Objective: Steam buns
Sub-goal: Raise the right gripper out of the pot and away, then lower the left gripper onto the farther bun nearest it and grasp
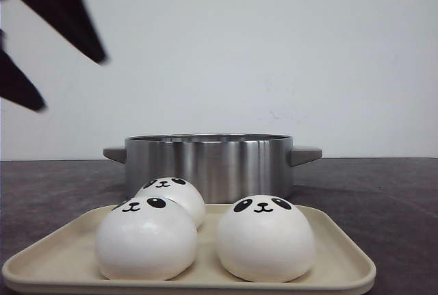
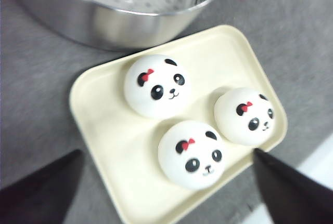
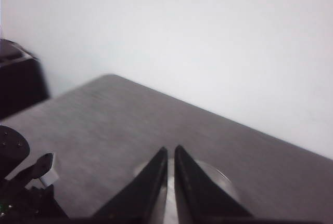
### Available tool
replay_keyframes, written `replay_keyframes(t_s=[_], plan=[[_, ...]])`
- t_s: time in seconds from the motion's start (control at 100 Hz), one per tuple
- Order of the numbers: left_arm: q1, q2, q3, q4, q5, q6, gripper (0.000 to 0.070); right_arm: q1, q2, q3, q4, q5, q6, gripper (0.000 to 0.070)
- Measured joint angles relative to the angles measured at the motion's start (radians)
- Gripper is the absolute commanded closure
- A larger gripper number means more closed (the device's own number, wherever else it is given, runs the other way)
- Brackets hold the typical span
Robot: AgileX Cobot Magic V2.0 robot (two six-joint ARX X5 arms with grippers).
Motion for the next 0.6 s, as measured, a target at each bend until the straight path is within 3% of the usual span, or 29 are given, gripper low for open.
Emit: replay_keyframes(t_s=[0.19,0.41,0.6], plan=[[-0.083,0.156,0.003,0.114,-0.101,-0.039,0.0000,0.000,-0.037,0.000,-0.093,0.057,0.046,0.0684],[-0.113,0.327,0.079,0.182,-0.121,-0.123,0.0000,0.000,-0.065,0.000,-0.140,0.058,0.079,0.0684],[-0.134,0.459,0.162,0.134,-0.134,-0.169,0.0000,0.000,-0.068,0.000,-0.154,0.059,0.093,0.0684]])
